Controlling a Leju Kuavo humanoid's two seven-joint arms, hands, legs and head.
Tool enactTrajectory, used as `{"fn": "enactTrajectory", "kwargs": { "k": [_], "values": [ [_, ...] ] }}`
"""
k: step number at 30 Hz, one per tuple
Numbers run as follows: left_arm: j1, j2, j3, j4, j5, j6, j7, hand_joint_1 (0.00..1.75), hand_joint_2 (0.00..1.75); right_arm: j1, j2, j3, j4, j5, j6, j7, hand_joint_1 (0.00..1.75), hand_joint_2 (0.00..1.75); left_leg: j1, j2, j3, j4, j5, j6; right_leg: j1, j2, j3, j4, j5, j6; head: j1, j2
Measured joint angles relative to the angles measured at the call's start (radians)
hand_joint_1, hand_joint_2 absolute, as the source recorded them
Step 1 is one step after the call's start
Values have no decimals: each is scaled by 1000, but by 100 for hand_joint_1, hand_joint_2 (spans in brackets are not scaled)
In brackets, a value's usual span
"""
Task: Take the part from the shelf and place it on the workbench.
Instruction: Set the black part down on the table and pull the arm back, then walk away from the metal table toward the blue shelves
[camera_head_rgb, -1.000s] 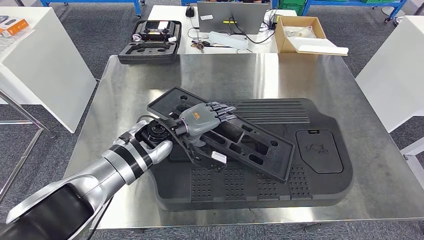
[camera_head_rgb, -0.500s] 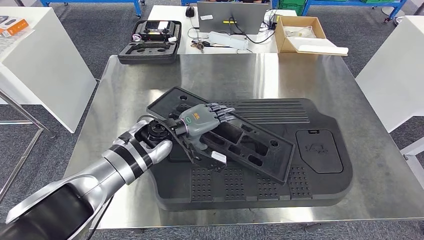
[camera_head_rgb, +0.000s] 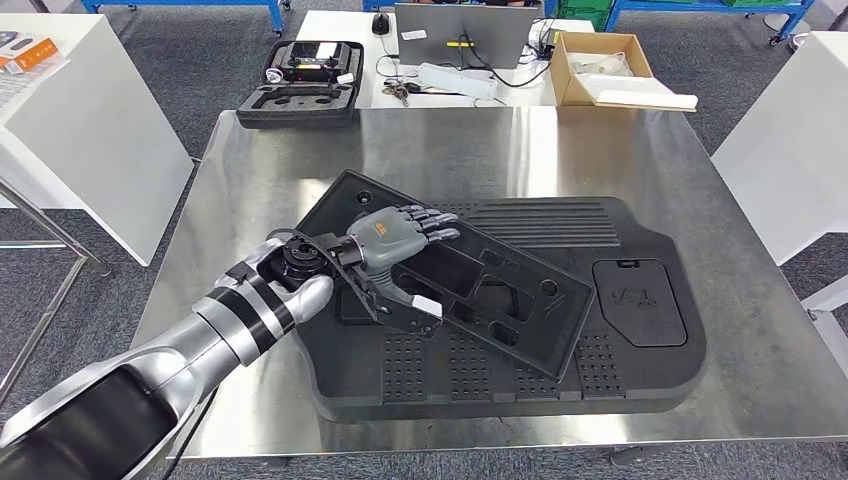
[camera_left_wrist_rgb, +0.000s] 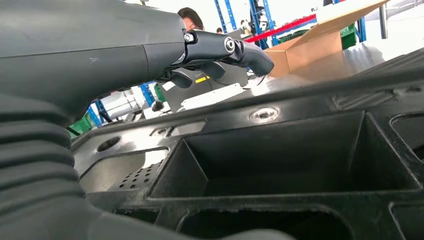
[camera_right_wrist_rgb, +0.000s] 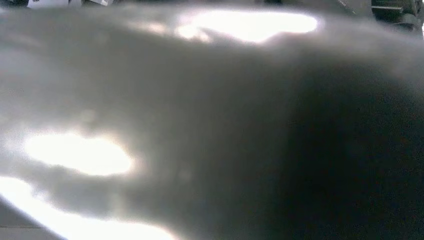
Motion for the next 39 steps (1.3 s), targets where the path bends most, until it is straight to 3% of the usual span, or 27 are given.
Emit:
{"fn": "enactTrajectory", "kwargs": {
  "k": [7, 10, 12, 14, 15, 16, 17, 19, 20, 22, 24, 25, 27, 29, 30, 31, 32, 35, 36, 39],
  "values": [
    [0, 2, 6, -8, 2, 0, 4, 0, 0, 0, 0, -6, 0, 2, -1, -3, 0, 0, -8, 0, 0, 4, -4, 11, -7, 0, 2, -1, -1, 13, 0, 0],
    [-1, 3, 8, -15, 2, 0, 5, 0, 0, -1, -4, -8, -1, 3, -2, -3, 0, 0, 0, 1, 5, -7, 3, 23, -6, 0, -7, 18, -15, 19, 0, 0],
    [-3, 2, 9, -19, 3, -1, 6, 0, 0, -1, -7, -8, -2, 4, -3, -3, 0, 0, 8, 3, 8, -14, 9, 30, -8, -1, -50, 109, -64, 17, 4, 0],
    [-1, 2, 10, -20, 3, -2, 6, 0, 0, -1, -8, -8, -2, 4, -3, -3, 0, 0, 11, 4, 4, -14, 10, 30, -15, -1, -115, 249, -121, 18, 8, 0],
    [1, 2, 10, -20, 3, -3, 6, 0, 0, -1, -9, -8, -2, 5, -3, -3, 0, 0, 13, 4, 2, -14, 11, 28, -19, -1, -135, 295, -135, 24, 7, 0],
    [2, 2, 10, -20, 3, -3, 6, 0, 0, 0, -10, -9, -2, 6, -3, -3, 0, 0, 15, 4, 0, -14, 13, 26, -23, -2, -137, 303, -132, 34, 8, 0],
    [3, 2, 10, -20, 3, -3, 6, 0, 0, 0, -11, -9, -2, 6, -3, -3, 0, 0, 18, 4, -2, -14, 16, 22, -28, -2, -117, 267, -114, 47, 8, 0],
    [3, 2, 11, -21, 3, -3, 7, 0, 0, -1, -13, -9, -2, 6, -3, -4, 0, 0, 21, 3, -6, -12, 21, 11, -37, -6, -32, 118, -61, 71, 9, 0],
    [3, 2, 12, -22, 3, -3, 7, 0, 0, -2, -13, -9, -2, 6, -3, -4, 0, 0, 21, 3, -8, -11, 24, 4, -38, -6, 4, 57, -38, 74, 9, 0],
    [2, 2, 14, -24, 4, -3, 7, 0, 0, -3, -13, -10, -2, 6, -3, -4, 0, 0, 17, 1, -13, -7, 30, -10, -35, -3, 31, 7, -20, 67, 8, 0],
    [2, 2, 15, -24, 5, -3, 7, 0, 0, -2, -14, -11, -2, 6, -3, -4, 0, 0, 18, 1, -18, -3, 34, -22, -36, 0, 20, 13, -15, 51, 2, 0],
    [2, 3, 16, -24, 5, -3, 7, 0, 0, -2, -14, -11, -2, 6, -3, -4, 0, 0, 21, 2, -23, 7, 22, -27, -38, -1, 16, 14, -11, 43, 0, 0],
    [2, 4, 17, -24, 5, -3, 7, 0, 0, -2, -15, -12, -2, 6, -3, -4, 0, 0, 25, 5, -53, 85, -44, -34, -41, -3, 6, 14, 0, 23, -3, 0],
    [4, 6, 18, -24, 5, -3, 7, 0, 0, -1, -15, -13, -2, 6, -3, -4, 0, 0, 25, 6, -101, 226, -131, -39, -35, -5, -7, 15, 9, 10, -4, 0],
    [5, 6, 18, -24, 5, -4, 7, 0, 0, -1, -15, -13, -2, 6, -3, -4, 0, 0, 25, 5, -115, 282, -156, -40, -32, -6, -13, 16, 13, 7, -4, 0],
    [7, 7, 18, -24, 5, -4, 7, 0, 0, 0, -15, -13, -2, 6, -3, -4, 0, 0, 25, 6, -113, 305, -162, -40, -30, -6, -19, 17, 16, 6, -4, 0],
    [8, 7, 18, -24, 5, -4, 7, 0, 0, 0, -14, -13, -2, 6, -3, -4, 0, 0, 25, 6, -90, 287, -151, -39, -29, -6, -24, 19, 19, 7, -4, 0],
    [8, 7, 20, -26, 5, -4, 7, 0, 0, 0, -15, -14, -2, 6, -3, -4, 0, 0, 24, 5, 44, 93, -92, -30, -25, -6, -34, 29, 24, 13, -4, 0],
    [8, 7, 20, -27, 5, -4, 7, 0, 0, 0, -15, -14, -2, 6, -3, -4, 0, 0, 22, 4, 70, 50, -85, -26, -23, -6, -38, 32, 26, 17, -3, 0],
    [8, 7, 21, -29, 5, -4, 8, 0, 0, -1, -15, -14, -2, 6, -3, -4, 0, 0, 15, 2, 70, 28, -76, -12, -21, -6, -48, 33, 37, 36, -3, 0]
  ]
}}
